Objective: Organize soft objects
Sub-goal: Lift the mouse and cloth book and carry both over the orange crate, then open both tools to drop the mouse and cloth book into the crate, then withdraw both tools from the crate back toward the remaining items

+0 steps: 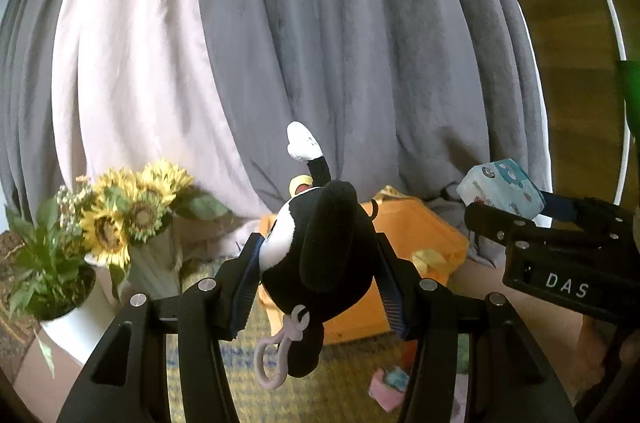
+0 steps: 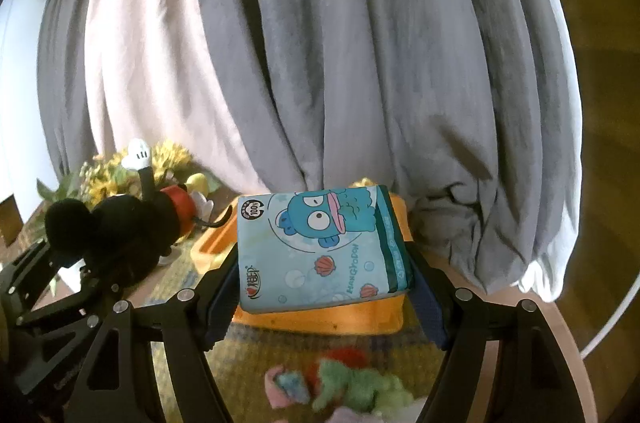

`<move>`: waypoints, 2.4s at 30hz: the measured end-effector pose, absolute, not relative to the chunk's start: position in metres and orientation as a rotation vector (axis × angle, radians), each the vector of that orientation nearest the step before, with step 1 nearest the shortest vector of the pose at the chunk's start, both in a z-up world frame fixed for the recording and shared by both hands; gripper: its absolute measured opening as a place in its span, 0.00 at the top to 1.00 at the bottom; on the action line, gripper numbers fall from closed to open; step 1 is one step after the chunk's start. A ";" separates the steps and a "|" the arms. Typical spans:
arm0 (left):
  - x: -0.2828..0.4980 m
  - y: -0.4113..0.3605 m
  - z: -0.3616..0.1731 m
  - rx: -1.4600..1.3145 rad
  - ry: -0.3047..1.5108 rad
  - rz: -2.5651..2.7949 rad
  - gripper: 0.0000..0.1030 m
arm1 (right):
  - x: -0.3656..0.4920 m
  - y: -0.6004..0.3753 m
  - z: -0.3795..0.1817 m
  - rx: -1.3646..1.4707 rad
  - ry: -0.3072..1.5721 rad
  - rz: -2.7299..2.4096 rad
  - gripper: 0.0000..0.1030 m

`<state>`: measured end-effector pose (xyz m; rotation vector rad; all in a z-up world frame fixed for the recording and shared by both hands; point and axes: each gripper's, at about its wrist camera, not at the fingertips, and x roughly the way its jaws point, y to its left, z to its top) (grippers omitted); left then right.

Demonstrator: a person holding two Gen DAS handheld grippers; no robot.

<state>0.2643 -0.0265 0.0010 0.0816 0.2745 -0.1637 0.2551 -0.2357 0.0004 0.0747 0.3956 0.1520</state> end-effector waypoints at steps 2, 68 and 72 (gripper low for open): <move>0.274 -0.026 0.003 0.084 0.264 -0.166 0.49 | 0.265 -0.234 0.004 0.073 0.381 0.150 0.27; 0.392 -0.052 -0.025 0.091 0.358 -0.132 0.01 | 0.397 -0.255 -0.026 0.022 0.514 0.025 0.18; 0.368 -0.055 -0.017 0.094 0.339 -0.130 0.01 | 0.372 -0.259 -0.015 0.021 0.489 0.018 0.18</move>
